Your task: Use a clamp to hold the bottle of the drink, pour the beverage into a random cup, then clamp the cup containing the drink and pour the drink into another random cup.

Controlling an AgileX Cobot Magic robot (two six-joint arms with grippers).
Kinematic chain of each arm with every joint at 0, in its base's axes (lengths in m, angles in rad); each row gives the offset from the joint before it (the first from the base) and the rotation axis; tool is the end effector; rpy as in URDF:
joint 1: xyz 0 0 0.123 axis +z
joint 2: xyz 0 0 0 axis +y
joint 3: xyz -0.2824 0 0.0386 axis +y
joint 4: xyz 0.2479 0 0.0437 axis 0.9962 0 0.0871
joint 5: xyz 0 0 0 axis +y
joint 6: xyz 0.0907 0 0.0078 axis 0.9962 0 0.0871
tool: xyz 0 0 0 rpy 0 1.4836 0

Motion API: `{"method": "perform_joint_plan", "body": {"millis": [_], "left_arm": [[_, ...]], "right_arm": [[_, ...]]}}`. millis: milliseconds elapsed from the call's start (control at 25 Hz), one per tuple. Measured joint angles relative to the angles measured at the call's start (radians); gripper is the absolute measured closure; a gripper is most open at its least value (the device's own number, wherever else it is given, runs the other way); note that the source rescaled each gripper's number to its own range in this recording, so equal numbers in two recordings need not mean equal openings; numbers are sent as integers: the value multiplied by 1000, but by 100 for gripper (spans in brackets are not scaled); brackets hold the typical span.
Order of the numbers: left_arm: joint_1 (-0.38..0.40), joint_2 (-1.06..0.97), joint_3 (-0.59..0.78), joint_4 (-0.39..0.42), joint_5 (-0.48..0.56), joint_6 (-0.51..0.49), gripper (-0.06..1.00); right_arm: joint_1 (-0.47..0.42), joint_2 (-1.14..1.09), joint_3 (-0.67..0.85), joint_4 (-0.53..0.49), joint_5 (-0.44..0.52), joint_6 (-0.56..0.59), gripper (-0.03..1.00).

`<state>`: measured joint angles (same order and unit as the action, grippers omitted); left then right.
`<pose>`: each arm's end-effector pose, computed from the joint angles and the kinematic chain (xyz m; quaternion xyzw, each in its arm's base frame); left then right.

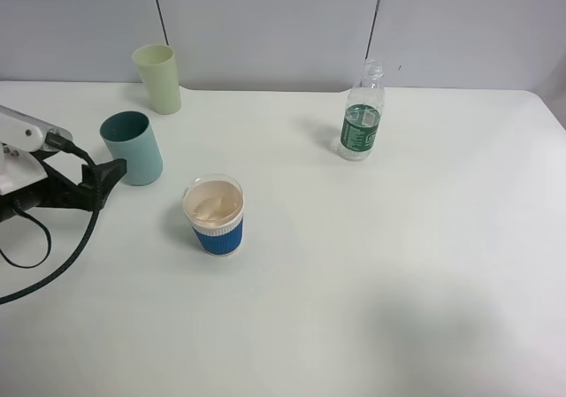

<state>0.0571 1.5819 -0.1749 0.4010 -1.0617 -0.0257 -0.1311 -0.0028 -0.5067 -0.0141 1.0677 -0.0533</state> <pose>0.2086 -0.0191 0.1426 0.1507 0.7833 -0.0691 0.5992 -0.0064 -0.0003 0.2785 0.0335 0.8519 -0.0551 0.5197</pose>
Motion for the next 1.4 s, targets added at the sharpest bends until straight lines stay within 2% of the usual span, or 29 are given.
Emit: {"method": "perform_joint_plan", "body": {"millis": [160,400,600,1000,1160,1240,1400], "left_arm": [[0,-100,22,-18,20,-7,-5],[0,-270,25,-24,24,-120,-5],[0,-423,26,-104,53,-150,-5],[0,-776,23,-245,222,-185,-6],[0,-926,-44,-273,414,-187,-6],[0,-984,-100,-274,563,-187,-6],[0,-1078,-215,-273,933,-185,-6]], "right_arm": [[0,0,0,0,0,0,15],[0,0,0,0,0,0,15],[0,0,0,0,0,0,15],[0,0,0,0,0,0,15],[0,0,0,0,0,0,15],[0,0,0,0,0,0,15],[0,0,0,0,0,0,15]]}}
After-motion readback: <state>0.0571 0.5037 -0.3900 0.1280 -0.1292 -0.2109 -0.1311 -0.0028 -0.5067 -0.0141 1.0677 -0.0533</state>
